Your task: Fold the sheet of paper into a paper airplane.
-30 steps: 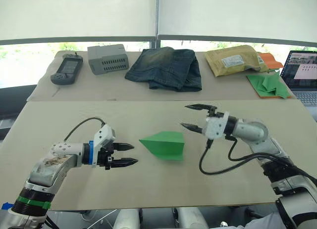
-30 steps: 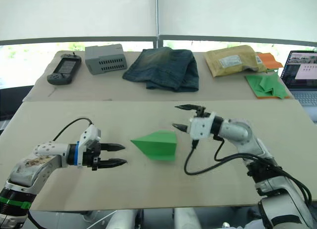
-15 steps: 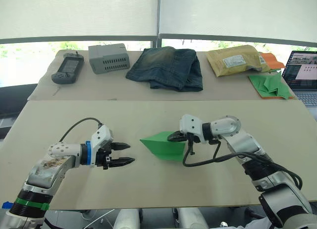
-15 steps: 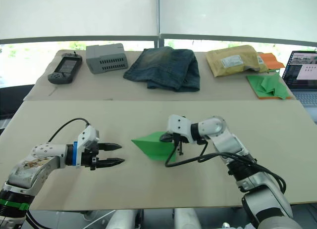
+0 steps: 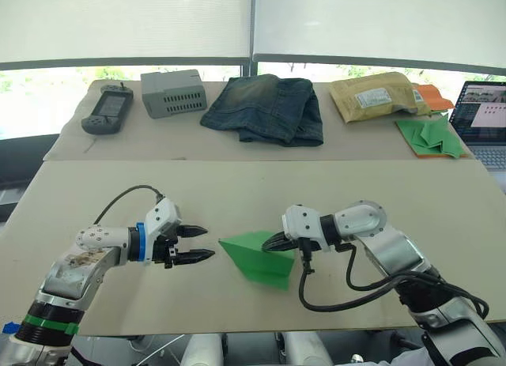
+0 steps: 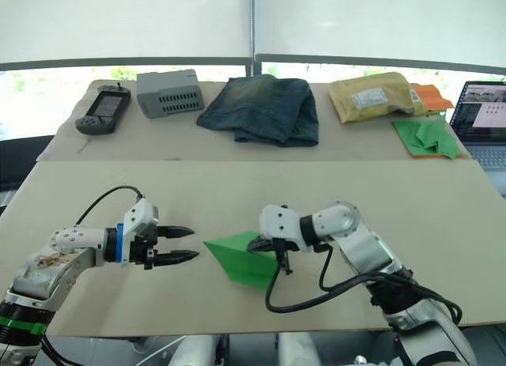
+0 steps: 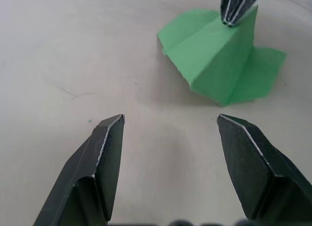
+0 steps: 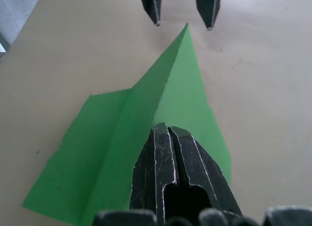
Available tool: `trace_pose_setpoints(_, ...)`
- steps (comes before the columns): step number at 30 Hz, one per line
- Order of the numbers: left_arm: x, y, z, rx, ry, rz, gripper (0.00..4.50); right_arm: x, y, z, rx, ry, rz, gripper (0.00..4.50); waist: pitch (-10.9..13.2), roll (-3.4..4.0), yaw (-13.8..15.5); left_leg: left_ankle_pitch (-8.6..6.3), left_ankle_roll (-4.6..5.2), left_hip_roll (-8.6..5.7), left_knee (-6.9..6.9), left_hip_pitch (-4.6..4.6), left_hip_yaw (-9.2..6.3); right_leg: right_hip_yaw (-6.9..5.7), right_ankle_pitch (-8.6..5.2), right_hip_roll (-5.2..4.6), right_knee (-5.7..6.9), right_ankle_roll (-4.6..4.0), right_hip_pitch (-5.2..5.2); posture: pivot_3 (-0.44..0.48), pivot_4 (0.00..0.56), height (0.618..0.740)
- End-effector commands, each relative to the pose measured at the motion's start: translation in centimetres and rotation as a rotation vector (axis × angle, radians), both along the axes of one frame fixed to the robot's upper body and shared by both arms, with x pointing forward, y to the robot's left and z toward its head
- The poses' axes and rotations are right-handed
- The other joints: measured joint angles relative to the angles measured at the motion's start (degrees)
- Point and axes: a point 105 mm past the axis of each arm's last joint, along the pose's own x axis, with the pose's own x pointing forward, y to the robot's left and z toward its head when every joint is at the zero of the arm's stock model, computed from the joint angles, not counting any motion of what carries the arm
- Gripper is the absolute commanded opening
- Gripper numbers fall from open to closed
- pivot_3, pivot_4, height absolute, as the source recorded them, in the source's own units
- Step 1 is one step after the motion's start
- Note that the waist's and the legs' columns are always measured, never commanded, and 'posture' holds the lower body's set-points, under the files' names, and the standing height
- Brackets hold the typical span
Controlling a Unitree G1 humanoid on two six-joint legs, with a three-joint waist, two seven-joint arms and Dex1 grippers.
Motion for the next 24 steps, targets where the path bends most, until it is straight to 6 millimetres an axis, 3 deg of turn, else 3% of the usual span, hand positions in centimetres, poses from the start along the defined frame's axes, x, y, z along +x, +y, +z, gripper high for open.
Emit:
trace_pose_setpoints(1,0.2,-0.2,1.2,0.014,-0.031,-0.023,3.19,-1.3,0.6,0.6,0.032,0.017,0.041,0.04,0.00,0.00,0.08,0.00,0.00,-0.01,0.00,-0.01,0.00,0.00,-0.01,0.00,0.00,0.01,0.00,0.000,0.150,0.728)
trace_pose_setpoints(5,-0.4,-0.4,1.5,-0.014,0.007,-0.052,3.19,-0.8,0.5,1.2,0.053,0.001,0.000,0.04,0.00,0.00,-0.03,0.00,0.00,-0.01,0.00,-0.01,0.01,0.00,-0.03,0.00,-0.01,0.05,0.00,0.000,0.150,0.728)
trace_pose_setpoints(9,-1.1,-0.7,3.5,-0.127,0.041,-0.085,3.19,0.2,-0.1,3.1,0.094,-0.011,-0.054,0.04,0.00,0.00,-0.06,0.00,0.00,0.00,0.00,-0.02,0.00,0.00,-0.03,0.01,0.00,0.05,-0.03,0.000,0.150,0.728)
trace_pose_setpoints(13,-3.2,-1.6,5.0,-0.211,0.123,-0.201,3.19,1.5,-1.0,4.7,0.132,-0.027,-0.130,0.04,0.00,0.00,-0.08,0.00,0.00,0.02,0.00,-0.03,-0.01,0.00,-0.03,0.00,0.00,0.05,-0.03,0.000,0.150,0.728)
trace_pose_setpoints(15,-4.6,-2.3,5.1,-0.218,0.198,-0.272,3.19,2.0,-1.6,5.0,0.127,-0.040,-0.168,0.04,0.00,0.00,-0.10,0.00,0.00,0.01,-0.01,-0.03,-0.01,0.00,-0.04,0.00,-0.01,0.06,-0.03,0.000,0.150,0.728)
trace_pose_setpoints(18,-5.7,-3.4,3.6,-0.148,0.245,-0.341,3.19,2.6,-2.1,5.0,0.126,-0.050,-0.210,0.04,0.00,0.00,0.01,0.00,0.00,-0.02,-0.01,-0.04,0.00,0.01,-0.04,-0.01,-0.02,0.07,-0.02,0.000,0.150,0.728)
trace_pose_setpoints(24,-4.6,-5.3,0.7,-0.074,0.227,-0.344,1.38,2.9,-2.5,4.8,0.120,-0.066,-0.256,0.00,0.00,-0.01,0.15,0.00,0.00,-0.10,0.04,-0.03,0.02,0.01,-0.04,0.04,-0.02,0.07,0.02,0.000,0.150,0.728)
